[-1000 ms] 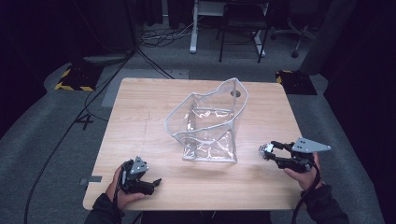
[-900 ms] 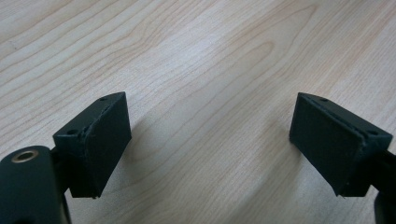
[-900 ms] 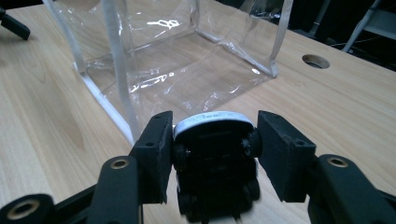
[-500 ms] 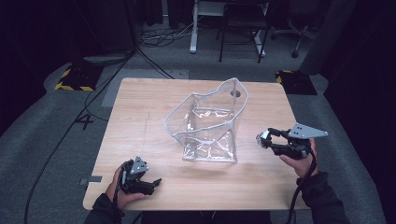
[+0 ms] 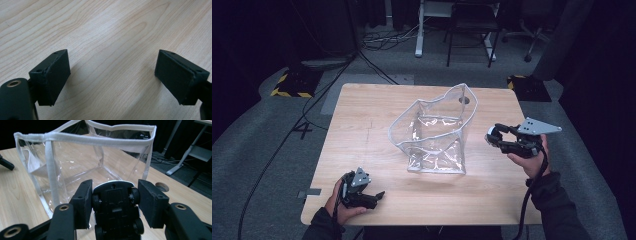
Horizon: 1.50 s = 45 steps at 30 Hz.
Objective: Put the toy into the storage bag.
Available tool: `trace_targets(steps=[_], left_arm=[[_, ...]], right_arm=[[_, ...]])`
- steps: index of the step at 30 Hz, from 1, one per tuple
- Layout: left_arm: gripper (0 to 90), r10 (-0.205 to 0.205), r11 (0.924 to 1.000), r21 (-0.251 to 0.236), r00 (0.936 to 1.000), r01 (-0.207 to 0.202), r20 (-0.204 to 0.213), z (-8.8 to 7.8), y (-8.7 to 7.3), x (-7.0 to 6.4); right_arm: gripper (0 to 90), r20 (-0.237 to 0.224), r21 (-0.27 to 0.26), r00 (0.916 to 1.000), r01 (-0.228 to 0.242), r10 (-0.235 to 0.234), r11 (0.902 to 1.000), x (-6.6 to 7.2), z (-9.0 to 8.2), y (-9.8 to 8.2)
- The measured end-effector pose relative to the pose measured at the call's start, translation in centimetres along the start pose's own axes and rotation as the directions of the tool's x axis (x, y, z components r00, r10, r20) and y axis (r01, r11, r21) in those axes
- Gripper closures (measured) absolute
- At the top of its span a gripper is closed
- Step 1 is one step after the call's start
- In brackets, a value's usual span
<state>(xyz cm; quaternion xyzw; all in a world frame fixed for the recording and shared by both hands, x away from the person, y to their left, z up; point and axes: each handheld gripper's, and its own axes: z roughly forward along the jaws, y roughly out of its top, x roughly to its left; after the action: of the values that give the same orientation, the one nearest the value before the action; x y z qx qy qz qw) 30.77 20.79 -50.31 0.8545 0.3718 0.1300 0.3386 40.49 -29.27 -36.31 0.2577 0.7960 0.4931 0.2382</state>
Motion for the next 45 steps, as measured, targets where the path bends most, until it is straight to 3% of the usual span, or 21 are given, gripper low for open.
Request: trace_targets(steps=[17, 18, 24, 27, 35, 38, 43, 45], left_arm=[[13.5, -0.008, 1.0000, 0.000, 1.0000, 0.008, -0.004, 0.0, 0.0, 0.0], [13.6, 0.001, 1.0000, -0.004, 0.9998, -0.001, -0.021, 0.0, 0.1, 0.1], [13.3, -0.024, 0.9997, -0.005, 0.9996, 0.023, -0.015, 0.3, 0.3, 0.0], [13.1, -0.021, 0.9998, -0.004, 0.9994, 0.021, -0.028, 0.9, 1.0, 0.1], [13.3, 0.002, 1.0000, 0.000, 1.0000, -0.002, 0.001, 3.0, 3.3, -0.1], [14.2, 0.032, 0.9995, -0.005, 0.9995, -0.032, 0.007, 4.0, 4.5, -0.4], [15.3, 0.071, 0.9974, -0.004, 0.9960, -0.071, 0.055, 6.4, 7.1, -1.4], [15.3, 0.068, 0.9977, -0.005, 0.9949, -0.068, 0.074, 7.4, 8.1, -1.8]], right_arm=[[47.9, 0.026, -0.025, 0.9996, -0.001, 0.002, 0.9997, -1.0, 0.2, 3.1], [47.9, 0.025, -0.024, 0.9997, -0.003, 0.004, 0.9997, -1.0, 0.1, 3.3], [47.9, 0.020, -0.043, 0.9998, 0.003, -0.002, 0.9991, -1.1, 0.1, 4.2], [47.9, 0.026, -0.044, 0.9996, 0.012, -0.011, 0.9990, -1.1, 0.3, 4.6], [47.9, 0.020, -0.058, 0.9998, 0.006, -0.005, 0.9983, -0.9, 0.6, 5.8], [47.9, 0.017, -0.065, 0.9999, 0.005, -0.004, 0.9979, -0.8, 0.8, 6.4], [47.9, 0.016, -0.063, 0.9997, 0.021, -0.020, 0.9978, -0.6, 1.2, 7.8], [47.9, 0.020, -0.070, 0.9996, 0.022, -0.021, 0.9973, -0.5, 1.4, 8.4]])
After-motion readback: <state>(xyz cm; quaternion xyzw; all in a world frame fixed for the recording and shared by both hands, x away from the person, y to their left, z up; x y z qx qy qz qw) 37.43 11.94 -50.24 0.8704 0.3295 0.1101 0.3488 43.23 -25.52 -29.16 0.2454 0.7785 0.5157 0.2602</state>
